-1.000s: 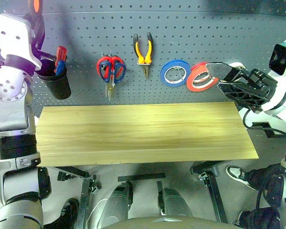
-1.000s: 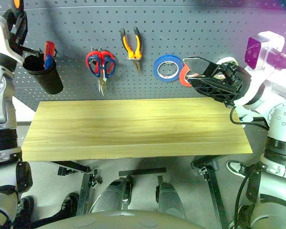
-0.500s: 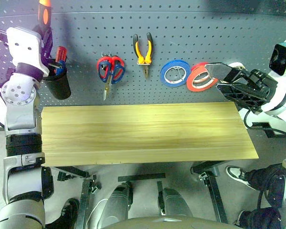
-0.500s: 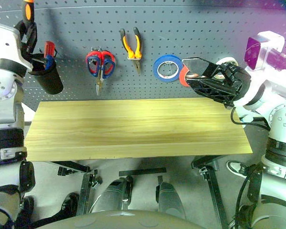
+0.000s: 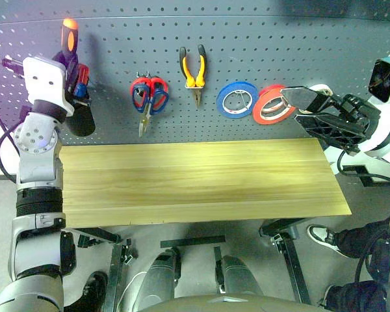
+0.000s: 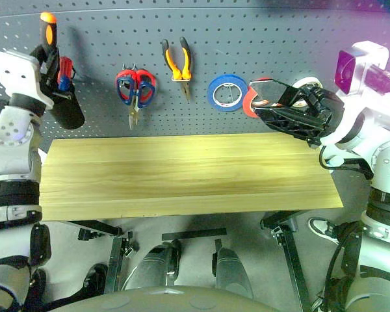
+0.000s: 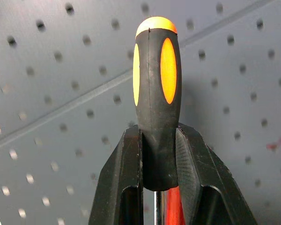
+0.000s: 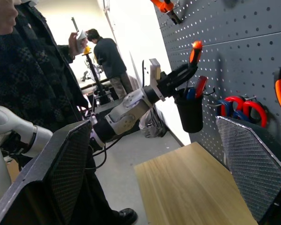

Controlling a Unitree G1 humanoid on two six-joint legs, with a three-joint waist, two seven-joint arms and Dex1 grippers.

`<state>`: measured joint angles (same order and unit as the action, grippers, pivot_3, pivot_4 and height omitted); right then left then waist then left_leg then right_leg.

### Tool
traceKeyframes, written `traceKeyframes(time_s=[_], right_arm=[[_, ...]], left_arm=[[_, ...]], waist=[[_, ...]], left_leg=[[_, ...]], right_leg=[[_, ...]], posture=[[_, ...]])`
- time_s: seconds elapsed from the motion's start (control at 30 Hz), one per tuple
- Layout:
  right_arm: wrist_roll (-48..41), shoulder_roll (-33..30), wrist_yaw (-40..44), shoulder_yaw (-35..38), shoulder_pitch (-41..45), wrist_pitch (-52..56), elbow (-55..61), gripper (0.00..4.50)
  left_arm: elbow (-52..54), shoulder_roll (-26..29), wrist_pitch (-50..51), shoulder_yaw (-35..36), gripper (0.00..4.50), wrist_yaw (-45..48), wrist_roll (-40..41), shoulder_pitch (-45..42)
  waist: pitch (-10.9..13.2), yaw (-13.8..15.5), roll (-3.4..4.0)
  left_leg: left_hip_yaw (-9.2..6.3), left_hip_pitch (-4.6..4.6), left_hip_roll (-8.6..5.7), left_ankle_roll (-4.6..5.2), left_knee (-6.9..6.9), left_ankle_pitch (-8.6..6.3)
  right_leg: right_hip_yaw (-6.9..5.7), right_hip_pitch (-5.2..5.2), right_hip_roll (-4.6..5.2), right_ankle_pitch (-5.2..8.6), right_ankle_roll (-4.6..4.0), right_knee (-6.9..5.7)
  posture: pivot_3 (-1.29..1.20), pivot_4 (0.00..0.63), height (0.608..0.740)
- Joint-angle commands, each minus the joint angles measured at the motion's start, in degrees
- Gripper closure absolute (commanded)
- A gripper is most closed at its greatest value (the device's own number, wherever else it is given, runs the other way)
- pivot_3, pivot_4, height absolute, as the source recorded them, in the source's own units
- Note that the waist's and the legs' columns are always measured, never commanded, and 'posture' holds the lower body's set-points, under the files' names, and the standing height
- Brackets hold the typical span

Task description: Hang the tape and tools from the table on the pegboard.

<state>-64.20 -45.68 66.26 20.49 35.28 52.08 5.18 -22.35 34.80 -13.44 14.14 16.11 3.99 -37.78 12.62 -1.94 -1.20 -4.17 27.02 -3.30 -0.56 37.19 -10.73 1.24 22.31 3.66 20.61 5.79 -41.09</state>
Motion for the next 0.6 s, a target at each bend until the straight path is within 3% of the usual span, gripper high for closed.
traceKeyframes(time_s=[0.03, 0.6], right_arm=[[-0.44, -1.25, 0.28, 0.92, 0.19, -0.2, 1.03, 0.0], [1.59, -1.81, 1.89, 0.32, 0.28, -0.81, -1.0, 0.0]], left_arm=[[2.14, 0.1, -1.35, 1.15, 3.92, -0.53, 0.36, 1.83], [5.74, 2.34, 3.11, 6.92, 3.92, -1.84, 4.21, 5.01]], waist=[[0.0, -0.28, 0.0], [0.01, -0.7, 0.0]], left_leg=[[-0.01, 0.0, 0.0, 0.0, 0.0, 0.0], [0.17, -0.47, 0.04, 0.12, -0.13, -0.07]], right_leg=[[0.01, -0.01, 0.0, 0.0, 0.0, 0.0], [0.17, -0.36, 0.01, 0.01, 0.0, 0.03]], posture=[[-0.08, 0.192, 0.74], [-0.06, 0.199, 0.74]])
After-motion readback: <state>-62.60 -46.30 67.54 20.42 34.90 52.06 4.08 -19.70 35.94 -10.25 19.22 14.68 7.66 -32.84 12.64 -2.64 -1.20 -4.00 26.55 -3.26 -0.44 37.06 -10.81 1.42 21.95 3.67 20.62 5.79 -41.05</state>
